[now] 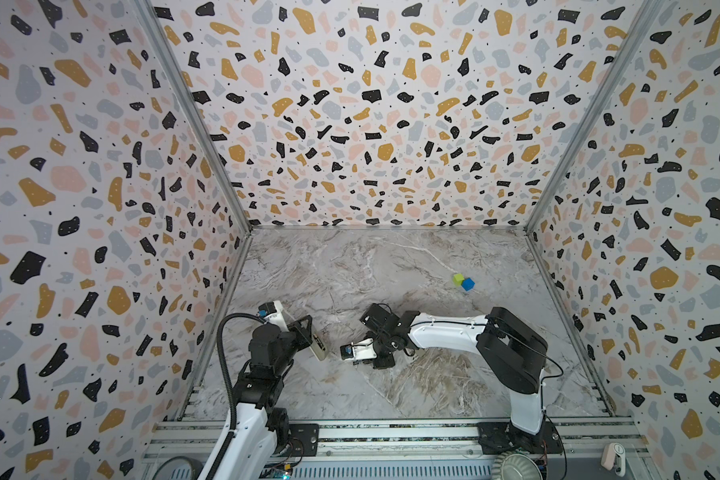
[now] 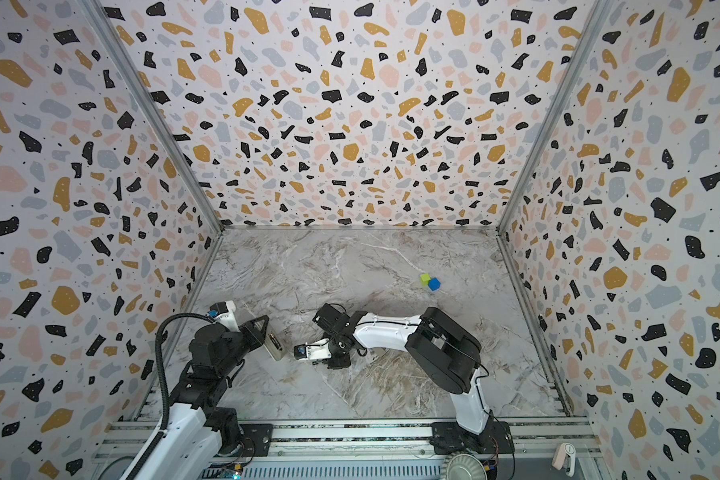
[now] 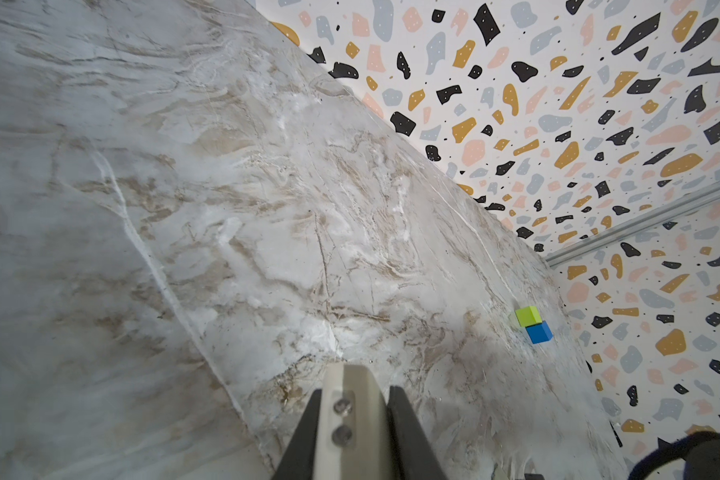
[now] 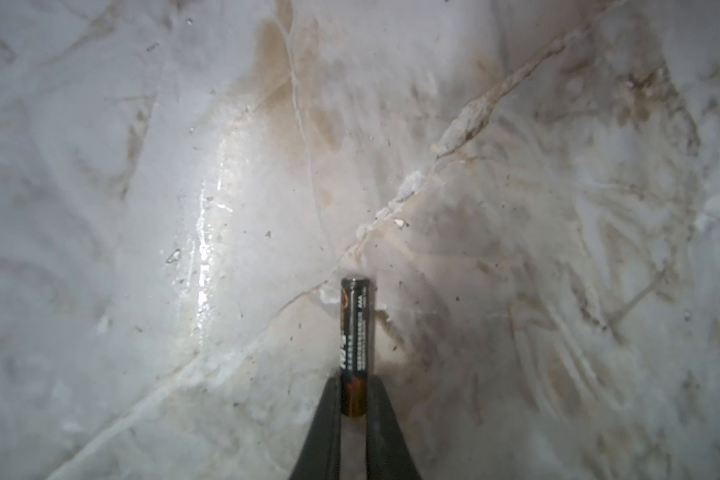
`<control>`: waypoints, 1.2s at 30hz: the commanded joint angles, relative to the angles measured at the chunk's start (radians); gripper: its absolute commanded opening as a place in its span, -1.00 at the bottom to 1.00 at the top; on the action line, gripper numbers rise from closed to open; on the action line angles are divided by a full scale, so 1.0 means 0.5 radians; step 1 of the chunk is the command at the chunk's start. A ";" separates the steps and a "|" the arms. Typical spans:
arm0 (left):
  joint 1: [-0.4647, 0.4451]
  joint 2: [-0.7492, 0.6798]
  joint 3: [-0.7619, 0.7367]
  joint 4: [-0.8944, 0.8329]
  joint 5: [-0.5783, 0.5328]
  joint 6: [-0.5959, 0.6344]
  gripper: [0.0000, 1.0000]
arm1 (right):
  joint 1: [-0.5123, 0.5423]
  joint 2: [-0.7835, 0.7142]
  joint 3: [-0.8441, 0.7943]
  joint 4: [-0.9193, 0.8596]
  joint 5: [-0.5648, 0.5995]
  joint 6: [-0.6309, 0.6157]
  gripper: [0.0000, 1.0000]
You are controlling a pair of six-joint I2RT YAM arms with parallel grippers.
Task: Load the batteries into the remote control
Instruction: 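Lower the right gripper and close it on the second AA battery, then lift the battery upright and carry it toward the remote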
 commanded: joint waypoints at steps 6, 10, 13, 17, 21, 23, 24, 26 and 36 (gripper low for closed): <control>0.013 0.019 -0.083 0.385 0.437 -0.013 -1.00 | 0.105 -0.368 -0.387 0.028 0.307 0.995 -0.91; 0.003 0.013 -0.114 0.531 0.566 -0.074 -1.00 | 0.205 -0.548 -0.584 0.066 0.413 1.425 -0.96; -0.028 0.004 -0.135 0.633 0.629 -0.125 -1.00 | 0.259 -0.662 -0.724 0.122 0.476 1.723 -0.99; -0.125 -0.028 -0.141 0.668 0.643 -0.153 -1.00 | 0.299 -0.805 -0.910 0.254 0.526 1.960 -0.99; -0.232 -0.080 -0.162 0.652 0.578 -0.174 -1.00 | 0.307 -0.862 -1.013 0.309 0.577 2.024 -0.97; -0.267 -0.106 -0.203 0.709 0.565 -0.235 -1.00 | 0.307 -0.861 -1.019 0.303 0.602 2.028 -0.94; -0.285 -0.115 -0.227 0.735 0.560 -0.261 -1.00 | 0.307 -0.855 -1.021 0.298 0.606 2.028 -0.89; -0.311 -0.134 -0.247 0.736 0.528 -0.277 -1.00 | 0.308 -0.837 -1.021 0.296 0.607 2.027 -0.78; -0.354 -0.132 -0.248 0.732 0.495 -0.268 -1.00 | 0.313 -0.846 -1.066 0.352 0.586 2.022 -0.35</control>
